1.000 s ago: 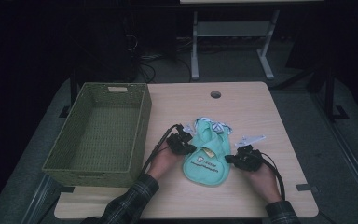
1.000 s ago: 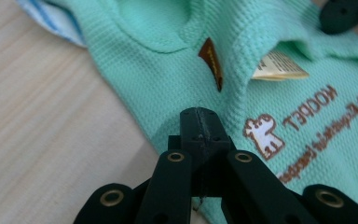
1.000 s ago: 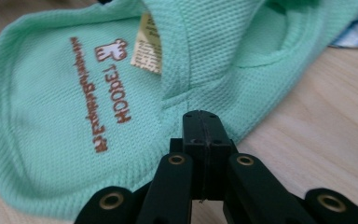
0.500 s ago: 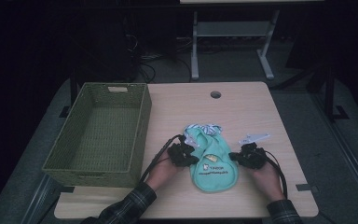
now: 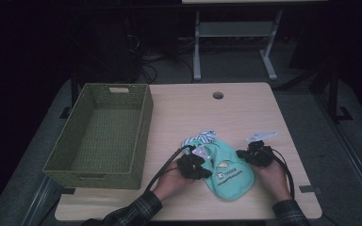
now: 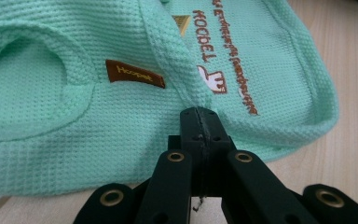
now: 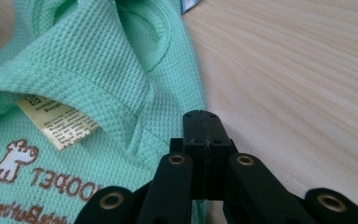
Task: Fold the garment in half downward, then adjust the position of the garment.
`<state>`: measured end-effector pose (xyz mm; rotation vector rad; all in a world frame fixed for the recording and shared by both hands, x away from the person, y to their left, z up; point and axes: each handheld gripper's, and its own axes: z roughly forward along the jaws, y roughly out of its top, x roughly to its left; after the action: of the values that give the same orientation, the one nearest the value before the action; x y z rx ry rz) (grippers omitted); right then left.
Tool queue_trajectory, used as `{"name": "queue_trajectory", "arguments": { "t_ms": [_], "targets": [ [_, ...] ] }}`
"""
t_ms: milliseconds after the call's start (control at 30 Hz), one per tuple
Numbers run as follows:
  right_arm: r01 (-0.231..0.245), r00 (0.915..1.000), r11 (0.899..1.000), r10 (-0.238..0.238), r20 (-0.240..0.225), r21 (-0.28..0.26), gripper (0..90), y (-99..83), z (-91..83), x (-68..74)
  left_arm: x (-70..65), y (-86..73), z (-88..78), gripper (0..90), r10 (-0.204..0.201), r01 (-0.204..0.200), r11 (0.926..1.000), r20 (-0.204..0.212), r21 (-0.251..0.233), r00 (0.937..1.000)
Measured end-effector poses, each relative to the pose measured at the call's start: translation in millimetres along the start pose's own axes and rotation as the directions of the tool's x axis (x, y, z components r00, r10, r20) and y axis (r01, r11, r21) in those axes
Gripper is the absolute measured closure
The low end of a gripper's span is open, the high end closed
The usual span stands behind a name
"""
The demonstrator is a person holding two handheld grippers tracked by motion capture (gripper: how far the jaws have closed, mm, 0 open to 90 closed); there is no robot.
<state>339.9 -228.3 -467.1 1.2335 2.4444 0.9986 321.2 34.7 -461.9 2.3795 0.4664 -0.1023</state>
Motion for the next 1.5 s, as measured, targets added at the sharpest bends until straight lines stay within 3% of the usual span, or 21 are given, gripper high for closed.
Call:
{"name": "queue_trajectory", "arguments": {
  "t_ms": [200,467,533,767,800,833,900,933,967,1067,1200,1333,1433,1500],
  "targets": [
    [0.007,1.0,1.0,-0.007,-0.004,-0.014,90.0,-0.2,0.1,-2.4,12.1,1.7,-16.5,87.6,-0.027,0.025,0.9989,-0.051,-0.04,0.9983],
    [-0.018,0.9998,0.999,0.018,-0.008,-0.041,90.0,-0.7,-8.9,-1.7,34.8,4.1,-41.9,76.8,-0.09,0.077,0.993,-0.149,-0.09,0.9847],
    [-0.027,0.9996,0.998,0.026,-0.013,-0.055,90.0,-3.3,-14.0,0.9,48.1,4.1,-51.1,73.0,-0.113,0.096,0.9903,-0.187,-0.1,0.9758],
    [-0.022,0.9995,0.998,0.021,-0.024,-0.058,90.0,-8.8,-20.5,7.5,66.1,8.5,-60.1,57.5,-0.152,0.124,0.9849,-0.262,-0.121,0.953],
    [-0.021,0.9994,0.998,0.019,-0.028,-0.062,90.0,-9.6,-21.3,7.8,69.2,9.6,-60.4,55.9,-0.155,0.124,0.9844,-0.28,-0.125,0.9475],
    [-0.018,0.9993,0.998,0.015,-0.033,-0.066,90.0,-10.9,-22.6,8.3,70.3,9.8,-60.8,54.2,-0.154,0.123,0.9848,-0.282,-0.122,0.947],
    [-0.018,0.9993,0.998,0.015,-0.035,-0.065,90.0,-12.4,-24.3,10.3,74.3,10.5,-60.6,51.3,-0.17,0.136,0.9821,-0.3,-0.131,0.9386],
    [-0.014,0.9994,0.998,0.011,-0.033,-0.066,90.0,-13.1,-25.0,11.0,74.3,10.5,-60.6,50.3,-0.17,0.136,0.9821,-0.3,-0.131,0.9386],
    [-0.014,0.9993,0.998,0.012,-0.035,-0.064,89.9,-14.5,-25.8,12.3,79.4,10.7,-58.5,48.6,-0.18,0.145,0.9808,-0.317,-0.131,0.9313],
    [-0.012,0.9991,0.998,0.01,-0.041,-0.058,89.9,-17.6,-27.0,15.2,85.7,10.9,-55.2,46.8,-0.195,0.16,0.9781,-0.319,-0.133,0.9275],
    [-0.011,0.9988,0.999,0.008,-0.049,-0.051,90.0,-21.9,-29.0,19.5,92.7,10.0,-48.6,42.4,-0.209,0.177,0.976,-0.313,-0.127,0.9266],
    [-0.003,0.9988,0.999,0.001,-0.048,-0.047,90.0,-23.0,-29.8,20.4,94.4,8.0,-39.7,40.8,-0.216,0.192,0.9753,-0.287,-0.109,0.9334],
    [-0.001,0.9986,0.998,-0.002,-0.053,-0.059,90.0,-22.6,-31.0,20.7,93.7,6.7,-33.7,41.1,-0.198,0.185,0.98,-0.271,-0.073,0.9421],
    [-0.002,0.9986,0.998,-0.001,-0.053,-0.06,89.9,-22.2,-31.8,20.9,93.5,4.9,-30.7,43.1,-0.19,0.182,0.9817,-0.269,-0.056,0.9441]
  ]
}}
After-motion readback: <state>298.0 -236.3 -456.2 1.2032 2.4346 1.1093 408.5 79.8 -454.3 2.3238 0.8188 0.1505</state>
